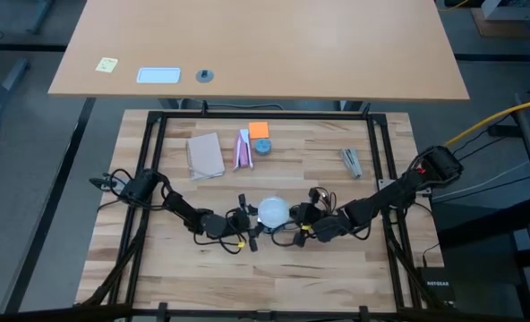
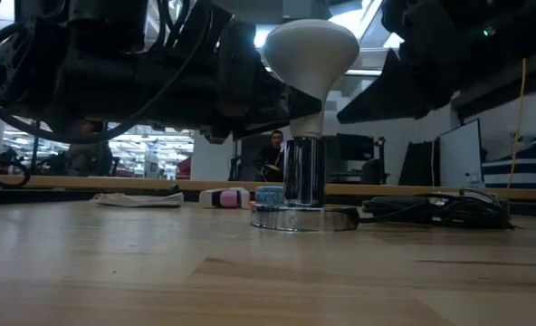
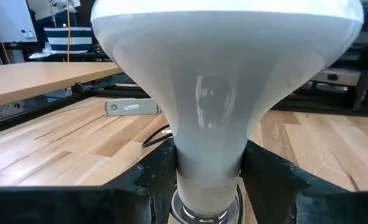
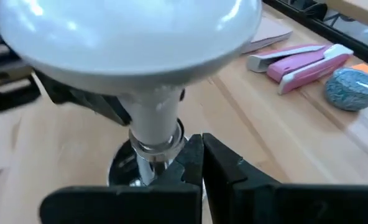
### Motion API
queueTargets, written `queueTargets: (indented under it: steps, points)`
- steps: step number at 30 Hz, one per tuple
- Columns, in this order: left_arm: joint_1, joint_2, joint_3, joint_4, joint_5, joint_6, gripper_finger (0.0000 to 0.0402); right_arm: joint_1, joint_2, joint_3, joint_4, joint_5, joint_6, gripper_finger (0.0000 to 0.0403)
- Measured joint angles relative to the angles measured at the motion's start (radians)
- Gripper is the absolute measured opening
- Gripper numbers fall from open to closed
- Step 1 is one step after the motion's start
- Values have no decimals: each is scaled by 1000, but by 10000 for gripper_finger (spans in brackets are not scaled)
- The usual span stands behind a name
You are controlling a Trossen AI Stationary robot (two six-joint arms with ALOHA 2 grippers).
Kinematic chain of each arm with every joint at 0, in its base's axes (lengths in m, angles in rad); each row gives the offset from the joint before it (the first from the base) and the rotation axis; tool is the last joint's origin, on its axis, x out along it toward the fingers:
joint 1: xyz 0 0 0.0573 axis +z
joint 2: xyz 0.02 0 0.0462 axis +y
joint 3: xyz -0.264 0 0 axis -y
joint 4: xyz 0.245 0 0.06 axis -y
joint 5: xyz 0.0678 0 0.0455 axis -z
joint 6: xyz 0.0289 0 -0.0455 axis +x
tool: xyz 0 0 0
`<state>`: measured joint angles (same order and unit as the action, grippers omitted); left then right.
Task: Screw lightbulb
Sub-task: Insert the lightbulb into the lamp
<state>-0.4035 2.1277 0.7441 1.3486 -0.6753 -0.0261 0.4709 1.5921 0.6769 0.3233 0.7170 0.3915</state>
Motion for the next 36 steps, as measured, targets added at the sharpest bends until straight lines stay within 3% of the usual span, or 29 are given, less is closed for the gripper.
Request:
queueTargets:
  steps: [10,17,21,26,34,36]
  points:
    - [-3,0,0,-3,-1,-2,156,-125,0,0,-327,-70,106,5]
    - [-4,0,0,-14,0,-3,156,-205,14,0,-373,-246,66,5]
    - [-5,0,0,-16,-18,0,156,-182,30,0,-354,-351,80,5]
    - [-5,1,0,-17,-28,0,156,-112,66,0,-240,-395,154,5]
    - [-6,2,0,-22,-29,3,156,-1,169,0,28,-381,286,5]
    - [-6,2,0,-24,-29,0,156,17,174,0,47,-322,285,5]
